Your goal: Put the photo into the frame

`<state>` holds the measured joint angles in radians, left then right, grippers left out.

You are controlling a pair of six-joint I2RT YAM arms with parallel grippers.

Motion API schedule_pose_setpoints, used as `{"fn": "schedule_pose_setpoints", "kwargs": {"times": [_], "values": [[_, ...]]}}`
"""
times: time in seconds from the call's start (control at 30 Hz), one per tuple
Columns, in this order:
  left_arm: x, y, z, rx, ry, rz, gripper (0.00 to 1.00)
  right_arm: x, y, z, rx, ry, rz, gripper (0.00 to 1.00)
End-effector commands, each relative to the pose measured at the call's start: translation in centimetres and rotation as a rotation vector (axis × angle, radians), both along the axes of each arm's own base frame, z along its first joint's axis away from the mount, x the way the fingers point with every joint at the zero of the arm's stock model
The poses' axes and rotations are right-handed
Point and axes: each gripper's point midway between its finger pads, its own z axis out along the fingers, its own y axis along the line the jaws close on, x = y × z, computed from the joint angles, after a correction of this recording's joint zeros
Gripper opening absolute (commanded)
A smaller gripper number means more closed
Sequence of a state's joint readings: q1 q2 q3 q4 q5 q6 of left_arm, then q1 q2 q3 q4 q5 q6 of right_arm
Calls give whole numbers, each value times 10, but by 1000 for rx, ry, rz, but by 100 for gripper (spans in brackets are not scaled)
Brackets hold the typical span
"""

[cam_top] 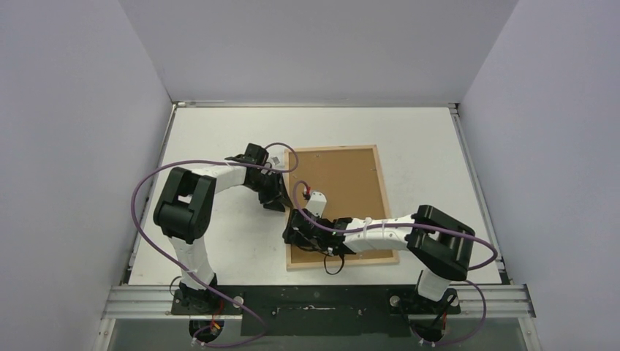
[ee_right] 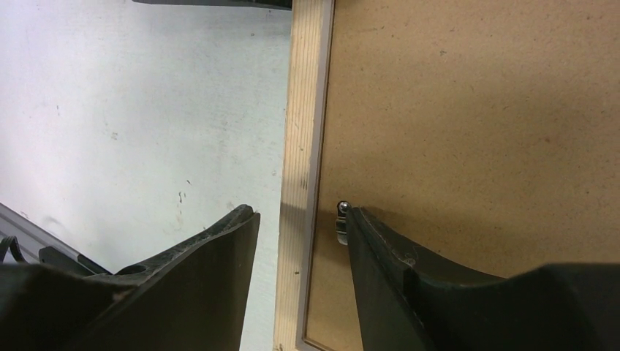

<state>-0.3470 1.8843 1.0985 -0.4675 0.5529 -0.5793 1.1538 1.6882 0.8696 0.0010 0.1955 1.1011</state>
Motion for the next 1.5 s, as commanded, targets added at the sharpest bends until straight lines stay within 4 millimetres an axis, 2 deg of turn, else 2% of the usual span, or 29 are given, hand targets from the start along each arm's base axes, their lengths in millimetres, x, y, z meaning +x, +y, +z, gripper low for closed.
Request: {"fn": "schedule_pose_setpoints", "kwargs": {"times": [0.0,0.13,0.27,0.47,0.63,1.27,1.37,1.47], "values": [[-11,4,-10,43,28,3,34,-8,-15,2,-26,6,-34,49],[-12,7,-13,56,31,11,33,-6,-27,7,-70,-25,-54,50],[-13,8,-16,65,35,13,32,-4,-27,11,-84,-48,-51,52],[-12,8,-17,65,36,14,32,-12,-3,7,-11,-22,26,52],[-13,8,-18,65,40,11,32,-13,10,8,40,-13,58,51],[-17,8,-22,60,51,10,31,-8,11,-16,9,-7,51,51],[-18,8,-22,61,53,11,31,-5,8,-13,1,-21,40,51],[-16,8,-21,60,49,10,31,-2,8,2,6,-57,53,51]]}}
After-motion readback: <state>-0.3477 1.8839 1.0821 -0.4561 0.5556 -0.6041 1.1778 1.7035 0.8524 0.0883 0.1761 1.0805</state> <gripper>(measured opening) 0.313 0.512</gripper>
